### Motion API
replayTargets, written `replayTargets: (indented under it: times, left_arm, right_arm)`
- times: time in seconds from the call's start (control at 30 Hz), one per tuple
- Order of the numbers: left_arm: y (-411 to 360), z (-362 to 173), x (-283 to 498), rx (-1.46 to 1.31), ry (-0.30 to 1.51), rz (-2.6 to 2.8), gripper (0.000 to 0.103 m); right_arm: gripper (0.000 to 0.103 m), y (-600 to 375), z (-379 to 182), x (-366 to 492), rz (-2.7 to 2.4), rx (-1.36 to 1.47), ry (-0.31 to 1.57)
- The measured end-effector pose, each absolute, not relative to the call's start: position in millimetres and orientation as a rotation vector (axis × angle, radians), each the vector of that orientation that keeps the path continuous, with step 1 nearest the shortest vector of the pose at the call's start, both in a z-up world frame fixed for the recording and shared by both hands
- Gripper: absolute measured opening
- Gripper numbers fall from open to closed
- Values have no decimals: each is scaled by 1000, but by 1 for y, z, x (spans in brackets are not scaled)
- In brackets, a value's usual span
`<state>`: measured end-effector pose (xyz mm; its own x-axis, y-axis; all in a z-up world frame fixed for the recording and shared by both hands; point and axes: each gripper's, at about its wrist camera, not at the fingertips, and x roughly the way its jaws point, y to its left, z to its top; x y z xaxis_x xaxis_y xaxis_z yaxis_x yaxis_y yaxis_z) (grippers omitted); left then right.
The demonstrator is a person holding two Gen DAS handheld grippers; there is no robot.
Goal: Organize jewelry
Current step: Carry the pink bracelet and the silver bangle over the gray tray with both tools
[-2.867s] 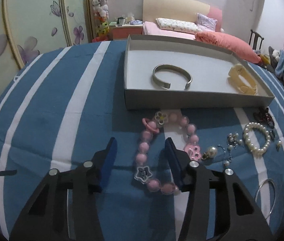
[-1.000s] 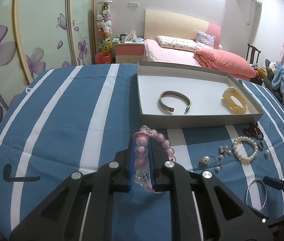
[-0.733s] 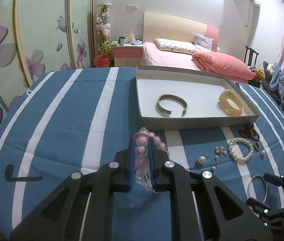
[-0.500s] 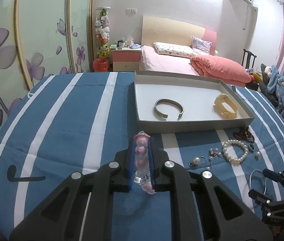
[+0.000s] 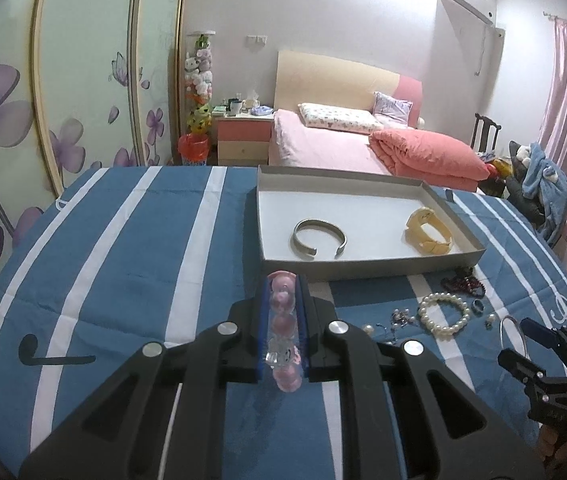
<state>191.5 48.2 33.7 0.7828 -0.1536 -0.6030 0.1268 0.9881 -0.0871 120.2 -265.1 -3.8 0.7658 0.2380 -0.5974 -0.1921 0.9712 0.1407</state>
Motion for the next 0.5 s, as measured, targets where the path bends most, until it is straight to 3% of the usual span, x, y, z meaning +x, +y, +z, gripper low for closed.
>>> replayTargets:
  times: [0.5]
  left_arm:
    - [46, 51, 179, -66, 588, -166, 13]
  right_arm:
    - [74, -274, 24, 120, 184, 81, 510]
